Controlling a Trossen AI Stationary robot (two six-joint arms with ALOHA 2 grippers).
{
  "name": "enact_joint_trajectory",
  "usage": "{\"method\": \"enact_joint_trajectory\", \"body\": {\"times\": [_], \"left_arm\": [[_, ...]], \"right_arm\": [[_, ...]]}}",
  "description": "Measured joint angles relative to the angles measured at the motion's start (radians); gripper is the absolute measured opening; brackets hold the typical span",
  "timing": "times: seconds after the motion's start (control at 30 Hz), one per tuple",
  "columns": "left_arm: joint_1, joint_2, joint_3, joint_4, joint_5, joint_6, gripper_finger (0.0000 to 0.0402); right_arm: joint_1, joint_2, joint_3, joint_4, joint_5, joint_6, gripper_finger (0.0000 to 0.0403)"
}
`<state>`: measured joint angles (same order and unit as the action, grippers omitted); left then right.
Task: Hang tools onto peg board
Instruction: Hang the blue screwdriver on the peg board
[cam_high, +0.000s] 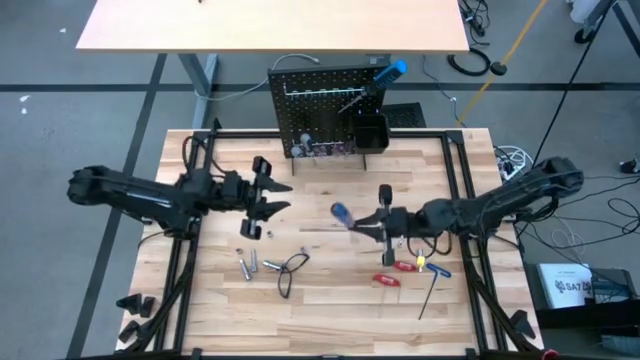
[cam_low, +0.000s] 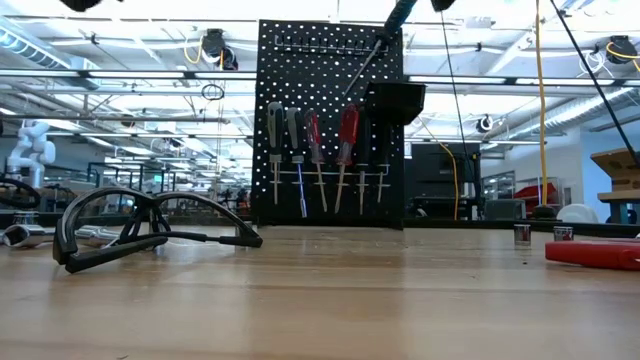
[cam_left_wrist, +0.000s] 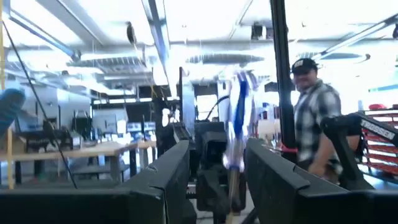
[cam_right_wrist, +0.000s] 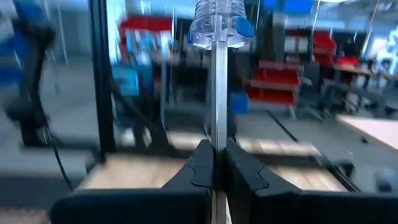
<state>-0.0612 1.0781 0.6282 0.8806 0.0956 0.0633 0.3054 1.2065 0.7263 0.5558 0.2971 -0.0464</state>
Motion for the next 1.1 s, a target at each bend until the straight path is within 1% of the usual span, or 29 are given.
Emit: {"method": "enact_joint_trajectory", "body": {"times": [0.07,0.13,0.23,0.37,0.5,0.67,0.77,0.83,0.97,1.1], "left_arm": [[0.0,0.052,0.009,0.043,0.001,0.005,0.0155],[0.0,0.112,0.044,0.076,0.015,0.005,0.0155],[0.0,0.182,0.09,0.072,0.03,0.006,0.0155],[0.0,0.251,0.136,0.026,0.032,0.029,0.0155],[0.013,0.267,0.162,-0.036,0.003,0.021,0.0155],[0.015,0.267,0.165,-0.034,0.008,0.021,0.0158],[0.015,0.267,0.165,-0.034,0.002,0.013,0.0174],[0.015,0.274,0.167,-0.033,-0.001,-0.024,0.019],[0.016,0.308,0.201,-0.037,-0.026,-0.039,0.022],[0.016,0.336,0.256,-0.032,-0.046,-0.034,0.023]], "right_arm": [[-0.023,0.014,0.011,0.056,-0.018,0.024,0.0007],[-0.046,0.033,0.024,0.057,-0.015,0.044,0.0007],[-0.073,0.075,0.04,0.045,-0.013,0.073,0.0007],[-0.09,0.131,0.055,0.045,-0.016,0.091,0.0007],[-0.09,0.157,0.068,0.045,-0.016,0.091,0.0007],[-0.103,0.164,0.068,0.044,-0.015,0.095,0.0007],[-0.116,0.164,0.068,0.045,-0.017,0.111,0.0007],[-0.124,0.164,0.068,0.045,-0.017,0.117,0.0007],[-0.132,0.164,0.068,0.043,-0.016,0.125,0.0007],[-0.135,0.164,0.068,0.033,-0.016,0.133,0.0007]]}}
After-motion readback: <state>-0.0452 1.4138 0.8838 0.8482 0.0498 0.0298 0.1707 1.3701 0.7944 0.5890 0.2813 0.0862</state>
